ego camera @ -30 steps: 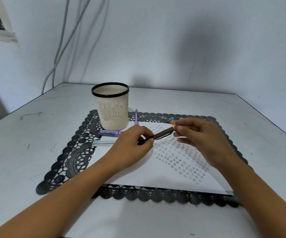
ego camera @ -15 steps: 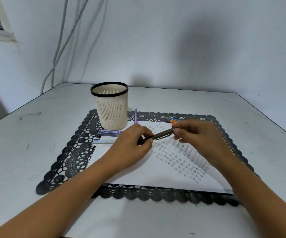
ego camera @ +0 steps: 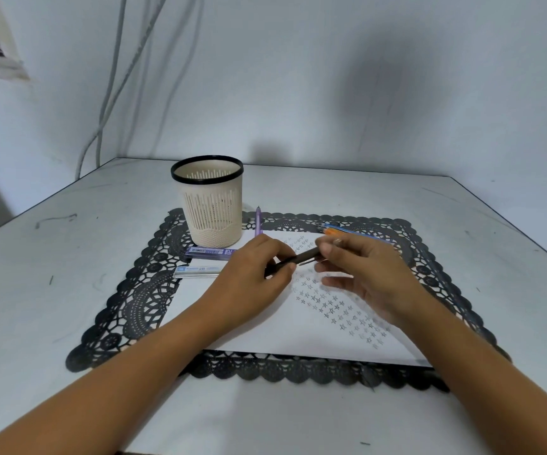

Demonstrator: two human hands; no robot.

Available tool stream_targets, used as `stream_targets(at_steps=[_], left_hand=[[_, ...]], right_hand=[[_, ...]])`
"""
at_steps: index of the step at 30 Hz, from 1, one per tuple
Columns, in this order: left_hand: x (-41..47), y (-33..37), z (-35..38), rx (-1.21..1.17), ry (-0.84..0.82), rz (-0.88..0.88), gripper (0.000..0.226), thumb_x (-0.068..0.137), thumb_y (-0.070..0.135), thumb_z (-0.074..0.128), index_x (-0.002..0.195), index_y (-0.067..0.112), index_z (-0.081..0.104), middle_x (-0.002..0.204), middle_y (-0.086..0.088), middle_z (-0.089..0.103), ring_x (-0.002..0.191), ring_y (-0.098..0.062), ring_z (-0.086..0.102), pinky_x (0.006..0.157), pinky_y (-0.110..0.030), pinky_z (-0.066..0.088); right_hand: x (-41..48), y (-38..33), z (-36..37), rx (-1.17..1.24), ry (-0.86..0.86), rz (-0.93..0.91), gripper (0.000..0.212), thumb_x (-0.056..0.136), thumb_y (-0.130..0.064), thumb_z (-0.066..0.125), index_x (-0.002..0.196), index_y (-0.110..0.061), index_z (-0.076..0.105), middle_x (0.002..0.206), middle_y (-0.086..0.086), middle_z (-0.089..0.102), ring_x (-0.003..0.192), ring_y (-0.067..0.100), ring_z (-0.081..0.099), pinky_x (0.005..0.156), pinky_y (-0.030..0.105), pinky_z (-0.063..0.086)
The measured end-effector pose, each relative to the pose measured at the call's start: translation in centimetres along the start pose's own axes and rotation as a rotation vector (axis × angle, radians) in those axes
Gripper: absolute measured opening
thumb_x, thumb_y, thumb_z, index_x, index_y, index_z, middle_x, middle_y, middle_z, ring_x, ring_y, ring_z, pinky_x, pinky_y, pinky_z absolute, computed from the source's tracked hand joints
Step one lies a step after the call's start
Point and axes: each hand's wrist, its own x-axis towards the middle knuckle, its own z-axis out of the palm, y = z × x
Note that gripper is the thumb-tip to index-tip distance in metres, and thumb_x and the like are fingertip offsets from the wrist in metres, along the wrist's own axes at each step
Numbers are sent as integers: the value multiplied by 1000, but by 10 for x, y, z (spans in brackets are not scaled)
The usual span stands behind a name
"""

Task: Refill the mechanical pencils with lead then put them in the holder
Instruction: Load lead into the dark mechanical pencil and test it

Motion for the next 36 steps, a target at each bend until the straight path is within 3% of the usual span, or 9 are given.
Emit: stream_targets(at_steps=[2, 5, 7, 9, 12, 15, 19, 28, 36], left_hand=[[-1, 1, 1, -4, -15, 8, 9, 86, 16, 60, 95, 17, 62, 88, 6, 55, 85, -1, 52, 70, -6, 40], [-4, 4, 1, 18, -96, 8, 24, 88, 28, 56, 111, 20, 57, 99, 7, 53, 89, 4, 51, 75, -7, 39], [-7, 4, 1, 87, -184, -7, 40, 89, 41, 49, 125, 25, 47, 110, 13, 47, 97, 7, 45, 83, -11, 36], [-10, 4, 2, 164, -273, -2, 48, 89, 50, 43, 133, 30, 38, 122, 14, 41, 111, 4, 39, 89, -14, 31], [-13, 3, 4, 231, -386, 32, 52, 89, 53, 40, 137, 32, 34, 137, 10, 33, 124, 0, 30, 101, -15, 25], [-14, 5, 5, 305, -464, 52, 54, 90, 52, 40, 139, 31, 31, 146, 5, 24, 133, -5, 21, 105, -14, 14], [-14, 6, 5, 353, -501, 50, 55, 91, 53, 37, 141, 32, 26, 152, 7, 14, 137, -5, 12, 104, -13, 8], [-14, 7, 5, 380, -534, 33, 55, 91, 54, 35, 141, 33, 24, 153, 6, 13, 138, -7, 11, 108, -19, 9], [-14, 7, 5, 391, -541, 36, 55, 91, 53, 34, 141, 32, 24, 153, 6, 13, 137, -7, 11, 108, -18, 7]], right_hand=[[1, 2, 4, 96, -40, 59, 21, 70, -18, 65, 89, -10, 68, 75, 1, 68, 72, 9, 65, 64, 25, 57], [4, -1, 3, 314, 31, 93, 17, 72, -18, 63, 86, -8, 65, 73, 2, 66, 69, 12, 63, 59, 26, 55], [7, -5, -3, 509, 117, 103, 10, 83, -18, 57, 85, -9, 61, 71, 4, 66, 67, 15, 64, 59, 29, 56], [8, -8, -10, 687, 180, 120, 18, 93, -25, 49, 83, -13, 58, 67, 5, 64, 61, 17, 65, 59, 29, 57], [8, -12, -18, 827, 223, 87, 23, 94, -33, 43, 79, -17, 53, 61, 2, 47, 49, 13, 47, 51, 22, 44], [7, -14, -22, 886, 193, 59, 36, 89, -47, 40, 74, -15, 48, 57, 0, 35, 47, 12, 33, 52, 22, 31], [7, -10, -23, 916, 146, 66, 53, 84, -63, 36, 61, -15, 42, 53, -2, 30, 45, 12, 28, 49, 23, 29], [7, -11, -25, 936, 156, 26, 40, 74, -46, 42, 52, -14, 37, 52, -1, 25, 42, 13, 25, 46, 23, 31], [7, -10, -24, 923, 178, 27, 44, 77, -50, 41, 52, -14, 36, 51, -2, 25, 42, 13, 25, 46, 22, 30]])
